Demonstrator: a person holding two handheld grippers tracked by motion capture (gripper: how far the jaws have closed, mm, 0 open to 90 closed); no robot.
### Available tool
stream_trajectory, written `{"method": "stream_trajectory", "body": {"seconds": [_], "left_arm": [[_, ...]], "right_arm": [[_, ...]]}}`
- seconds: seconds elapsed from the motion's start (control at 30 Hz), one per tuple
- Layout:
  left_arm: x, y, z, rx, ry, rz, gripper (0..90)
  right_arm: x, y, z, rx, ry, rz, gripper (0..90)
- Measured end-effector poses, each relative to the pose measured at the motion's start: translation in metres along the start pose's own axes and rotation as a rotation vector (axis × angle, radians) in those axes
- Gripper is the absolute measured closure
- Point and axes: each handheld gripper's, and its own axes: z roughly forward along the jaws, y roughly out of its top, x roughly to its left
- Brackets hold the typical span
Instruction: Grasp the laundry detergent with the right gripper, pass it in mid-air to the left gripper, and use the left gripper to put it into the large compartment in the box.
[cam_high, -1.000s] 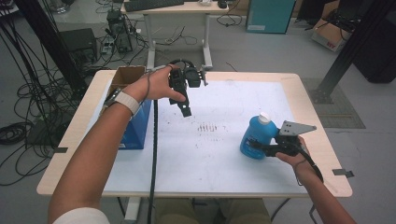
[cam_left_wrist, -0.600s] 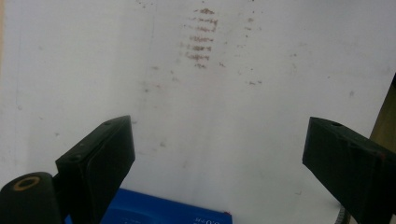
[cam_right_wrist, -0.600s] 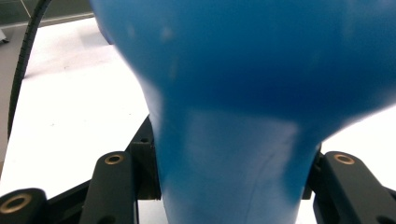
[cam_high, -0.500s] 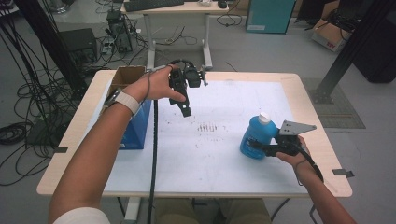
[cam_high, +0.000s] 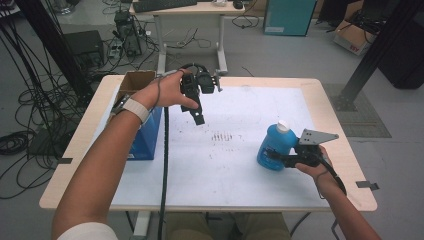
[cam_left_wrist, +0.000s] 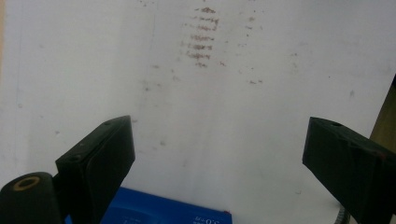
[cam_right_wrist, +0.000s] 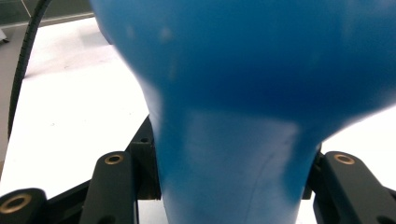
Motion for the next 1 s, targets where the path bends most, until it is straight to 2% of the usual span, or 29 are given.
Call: {"method": "stream_trajectory", "body": {"seconds": [0.87,1.0], "left_arm": [[-0.001,-0.0015,-0.0006,-0.004,-0.004,-0.014,9.6],[-0.0007,-0.0005,-0.0015,0.008,-0.006,-0.003,9.6]], "right_arm": [[-0.0005,-0.0004,0.0001,-0.003,0.005,0.005,44.2],[-0.0005,-0.0004,0.0001,-0.002,0.006,0.007,44.2]]}}
